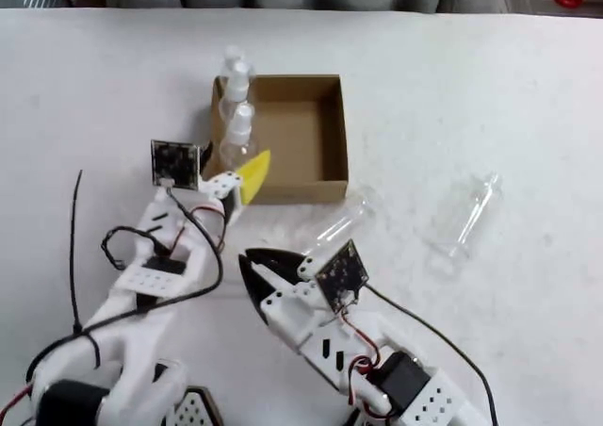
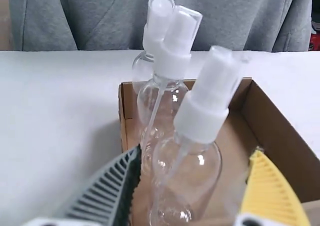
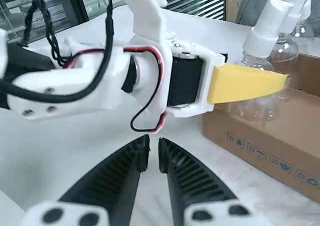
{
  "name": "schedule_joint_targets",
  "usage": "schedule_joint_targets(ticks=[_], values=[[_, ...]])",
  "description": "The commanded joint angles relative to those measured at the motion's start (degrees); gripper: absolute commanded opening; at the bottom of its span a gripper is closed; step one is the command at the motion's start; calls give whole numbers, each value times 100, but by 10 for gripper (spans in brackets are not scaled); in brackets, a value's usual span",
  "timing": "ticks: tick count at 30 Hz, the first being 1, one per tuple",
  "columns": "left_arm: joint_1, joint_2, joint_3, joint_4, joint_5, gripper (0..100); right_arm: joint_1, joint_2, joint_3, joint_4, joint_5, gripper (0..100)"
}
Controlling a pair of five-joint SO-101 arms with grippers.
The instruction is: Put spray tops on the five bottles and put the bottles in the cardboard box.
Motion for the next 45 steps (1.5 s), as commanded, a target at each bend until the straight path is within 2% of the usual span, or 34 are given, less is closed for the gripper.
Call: schedule_joint_targets(ticks=[1,6,11,20,35,40,45], values=[[-84,-576,-158,273,53,316,48,-66,-220,48,79,16],[-92,-1059,141,422,53,313,48,-57,-220,48,79,16],[-92,-1895,484,932,18,313,48,-48,-211,48,79,16],[-92,-3829,1029,3112,0,312,48,-31,-211,48,79,16],[-171,-7037,2084,6013,0,312,57,-57,-114,57,88,15],[-330,-7679,2048,7112,0,312,57,-31,-114,57,88,15],[-400,-7714,2048,7859,0,312,303,-31,-114,57,88,15]])
